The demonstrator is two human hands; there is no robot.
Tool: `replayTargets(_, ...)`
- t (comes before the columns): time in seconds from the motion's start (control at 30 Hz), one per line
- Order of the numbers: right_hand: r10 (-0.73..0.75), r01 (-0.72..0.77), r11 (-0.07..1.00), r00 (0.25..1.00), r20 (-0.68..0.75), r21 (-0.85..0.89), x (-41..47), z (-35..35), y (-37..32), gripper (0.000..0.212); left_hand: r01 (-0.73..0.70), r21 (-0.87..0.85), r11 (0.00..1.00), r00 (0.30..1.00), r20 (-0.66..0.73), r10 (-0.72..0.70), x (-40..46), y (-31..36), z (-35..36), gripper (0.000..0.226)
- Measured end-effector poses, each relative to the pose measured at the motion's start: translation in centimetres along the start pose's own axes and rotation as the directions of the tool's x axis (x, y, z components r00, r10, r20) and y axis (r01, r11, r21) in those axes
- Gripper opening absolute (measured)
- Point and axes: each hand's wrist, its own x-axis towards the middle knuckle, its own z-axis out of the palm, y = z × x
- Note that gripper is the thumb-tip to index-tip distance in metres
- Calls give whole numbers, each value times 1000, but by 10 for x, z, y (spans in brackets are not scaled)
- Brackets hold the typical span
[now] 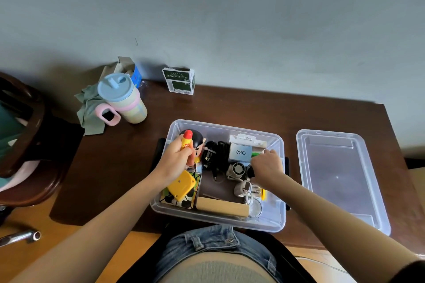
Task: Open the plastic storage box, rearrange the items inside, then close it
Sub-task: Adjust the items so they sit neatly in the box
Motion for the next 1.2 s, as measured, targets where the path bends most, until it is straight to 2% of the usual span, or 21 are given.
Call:
replayTargets(0.37,8,-7,1000,1000,-17,16,-4,-3,-2,21,29,-23,999,1000,10,-29,-2,-3,-6,17)
replayTargets(0.5,73,-58,977,995,-67,203,-18,-14,3,34,26,-16,1000,999,22,-26,-6,-4,-2,16)
replayTargets(0.6,87,-39,934,989,-120,356,-30,-22,13,37,23,-2,1000,999,30,-23,-5,-7,0,16)
replayTargets(0.73,36,30,799,994,-98,600,-44,-32,19,52,15,-28,999,998,59,-13,-3,-8,4,17)
replayTargets(0.83,12,43,594,998,-62,804,-45,-39,16,32,9,-50,999,995,97,-4,-2,-8,7,22)
replayTargets(0.93,23,20,450,999,-34,893,-40,-43,8,33,2,-46,999,994,106,3,-2,-8,8,24)
replayTargets(1.0,2,42,462,999,-48,886,-37,-46,-1,37,-1,-51,999,995,104,6,-2,-9,8,23)
replayTargets(1.1,-116,129,547,990,-77,827,-30,-49,-19,47,1,-67,998,996,94,5,-4,-8,7,23)
replayTargets(1.2,-207,213,749,975,-84,628,-18,-47,-42,59,4,-82,997,996,85,3,-7,-5,5,23)
